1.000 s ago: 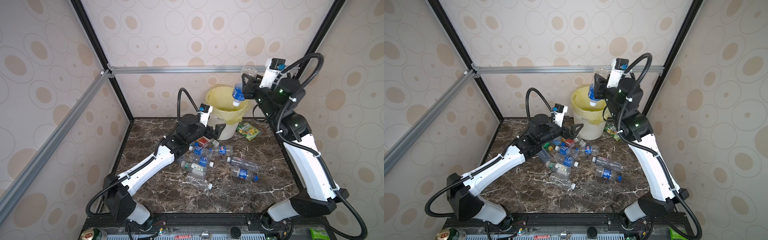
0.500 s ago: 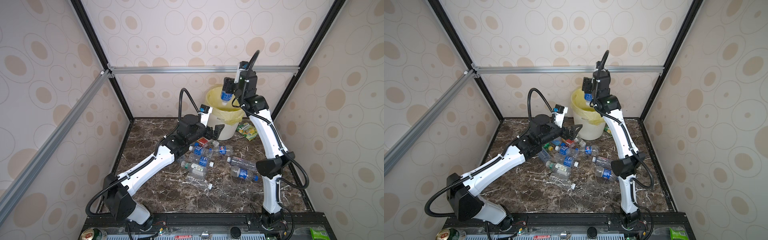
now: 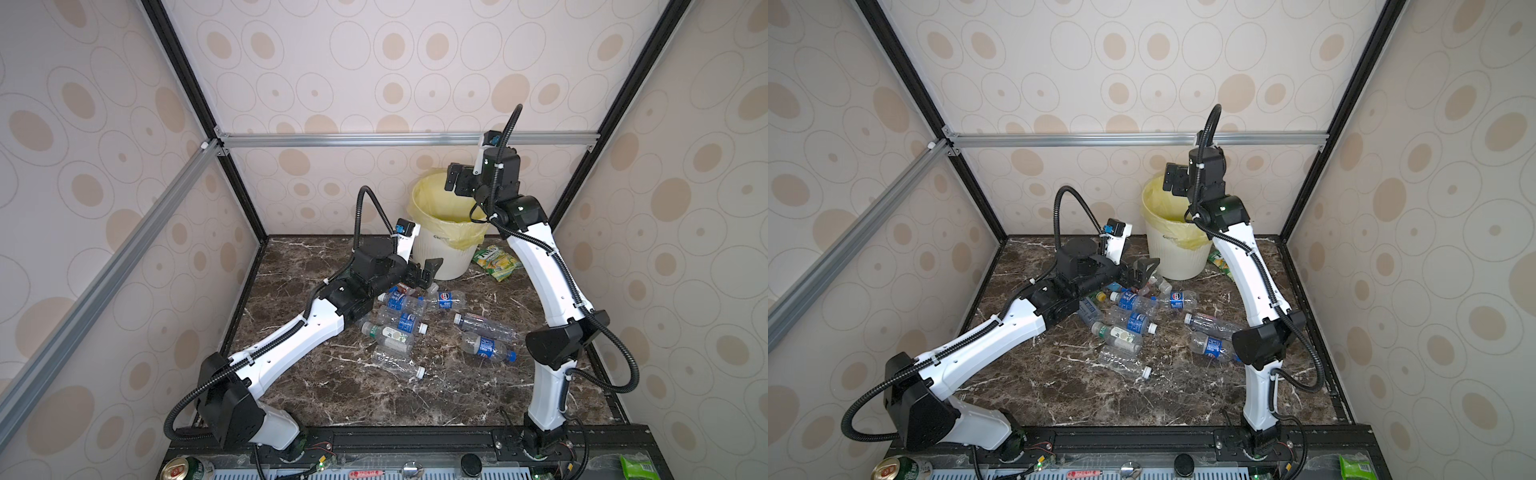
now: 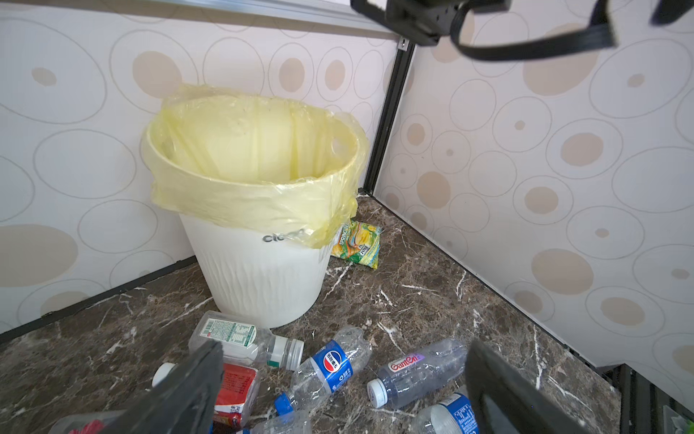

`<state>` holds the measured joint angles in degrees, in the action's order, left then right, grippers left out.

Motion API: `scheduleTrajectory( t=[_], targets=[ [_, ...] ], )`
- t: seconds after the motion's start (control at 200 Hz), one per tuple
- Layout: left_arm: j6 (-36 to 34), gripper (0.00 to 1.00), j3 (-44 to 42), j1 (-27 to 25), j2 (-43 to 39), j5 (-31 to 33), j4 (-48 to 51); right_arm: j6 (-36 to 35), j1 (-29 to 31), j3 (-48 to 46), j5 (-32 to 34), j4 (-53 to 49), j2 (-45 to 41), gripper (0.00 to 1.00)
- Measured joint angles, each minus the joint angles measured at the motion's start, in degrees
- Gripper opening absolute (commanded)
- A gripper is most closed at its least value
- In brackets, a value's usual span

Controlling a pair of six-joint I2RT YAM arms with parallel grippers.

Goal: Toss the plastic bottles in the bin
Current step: 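Raise the blue-labelled bottle over the bin with the right gripper and release, then return the right arm toward the bottles while the left arm draws back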

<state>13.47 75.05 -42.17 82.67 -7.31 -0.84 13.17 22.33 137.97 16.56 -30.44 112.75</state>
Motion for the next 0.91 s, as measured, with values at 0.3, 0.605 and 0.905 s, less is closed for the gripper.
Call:
scheduleTrajectory(
  t=[0.3,0.605,0.905],
  targets=[
    [0.46,0.99,-2.86,0.00,-1.44,3.63,0.20,0.59,0.00,-4.28,-1.77,-0.35,-1.53,1.00],
    [2.43,0.99,-7.56,1.42,-2.47,12.07,3.45,2.34,0.17,-23.15,-6.43,1.68,-13.53,1.00],
    [10.40,0.99,-15.10,11.41,-3.82,14.95,8.41,3.04,5.81,-42.29,-8.87,6.69,-26.03,1.00]
  ],
)
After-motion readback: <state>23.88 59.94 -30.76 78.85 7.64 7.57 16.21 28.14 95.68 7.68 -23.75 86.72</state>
